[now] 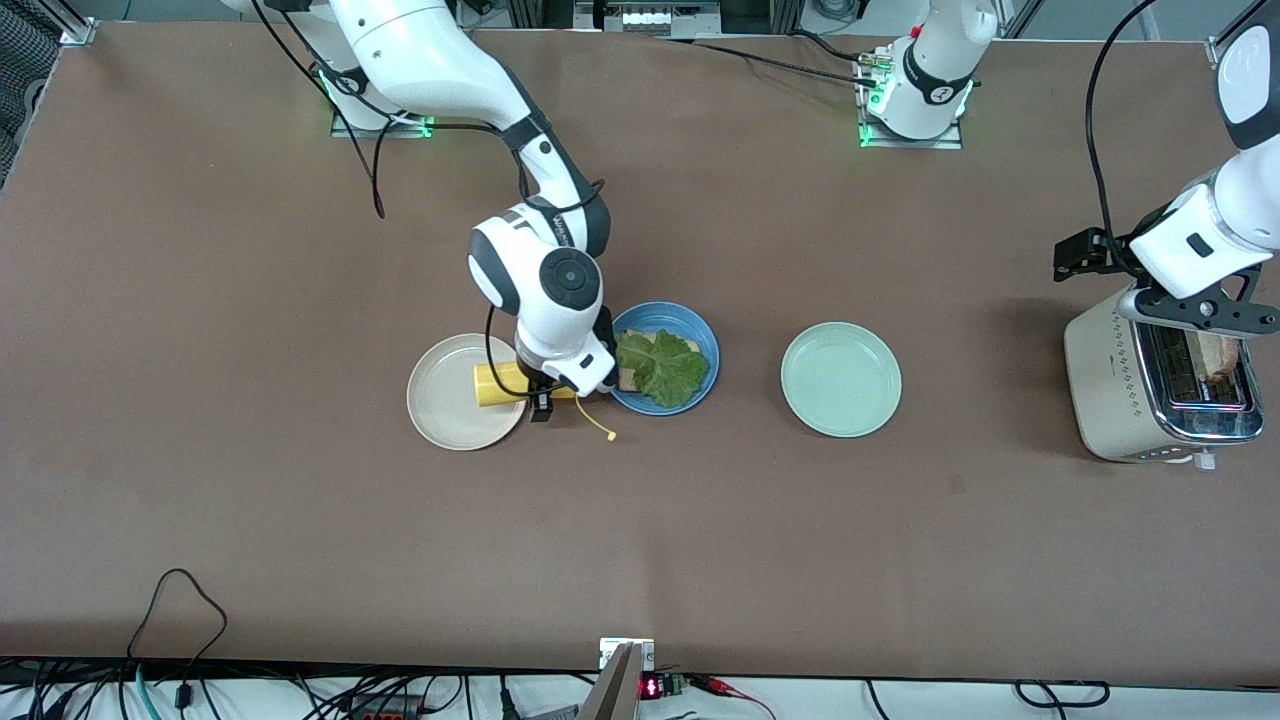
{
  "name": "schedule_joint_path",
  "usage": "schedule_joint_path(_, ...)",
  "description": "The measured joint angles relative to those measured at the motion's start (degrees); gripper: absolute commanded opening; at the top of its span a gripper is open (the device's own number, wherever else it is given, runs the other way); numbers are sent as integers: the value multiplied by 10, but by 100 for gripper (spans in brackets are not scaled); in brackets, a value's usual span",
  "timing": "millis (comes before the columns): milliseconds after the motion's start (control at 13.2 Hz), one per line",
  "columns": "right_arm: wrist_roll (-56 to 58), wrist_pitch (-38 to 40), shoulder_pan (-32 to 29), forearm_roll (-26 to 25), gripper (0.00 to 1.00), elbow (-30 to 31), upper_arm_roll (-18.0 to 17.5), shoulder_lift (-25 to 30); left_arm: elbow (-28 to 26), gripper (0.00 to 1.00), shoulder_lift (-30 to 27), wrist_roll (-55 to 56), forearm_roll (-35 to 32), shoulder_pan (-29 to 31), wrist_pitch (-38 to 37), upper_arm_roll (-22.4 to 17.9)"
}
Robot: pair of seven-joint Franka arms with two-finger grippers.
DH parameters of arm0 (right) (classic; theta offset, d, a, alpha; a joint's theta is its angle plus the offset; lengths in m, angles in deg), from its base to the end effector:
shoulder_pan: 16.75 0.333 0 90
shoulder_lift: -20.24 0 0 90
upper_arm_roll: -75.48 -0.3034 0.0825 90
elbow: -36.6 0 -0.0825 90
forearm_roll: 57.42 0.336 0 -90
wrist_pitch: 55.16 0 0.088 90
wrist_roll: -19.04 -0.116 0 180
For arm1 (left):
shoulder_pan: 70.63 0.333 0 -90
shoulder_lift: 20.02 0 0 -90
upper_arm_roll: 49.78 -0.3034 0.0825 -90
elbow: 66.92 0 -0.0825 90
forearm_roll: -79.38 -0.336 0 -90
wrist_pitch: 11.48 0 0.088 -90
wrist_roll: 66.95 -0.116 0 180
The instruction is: Make sandwich in blue plate with both arms
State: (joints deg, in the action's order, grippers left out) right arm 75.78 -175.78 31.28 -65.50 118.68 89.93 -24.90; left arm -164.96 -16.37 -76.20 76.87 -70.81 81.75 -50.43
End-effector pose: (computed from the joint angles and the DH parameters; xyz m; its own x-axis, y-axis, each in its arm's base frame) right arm 0.5424 0.3885 0.2397 -0.1306 0.9443 -0.3022 0.9858 0.1561 0.0618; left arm 0.5173 0.0090 0.5157 0.9761 -0.1549 -0.1523 -0.1597 -0.9870 -0.0194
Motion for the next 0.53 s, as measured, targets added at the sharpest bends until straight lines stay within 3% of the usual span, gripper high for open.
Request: schedule_joint_path(530, 0, 3, 49, 0, 0, -43, 29, -35, 0, 100, 1, 0, 0, 1, 0, 0)
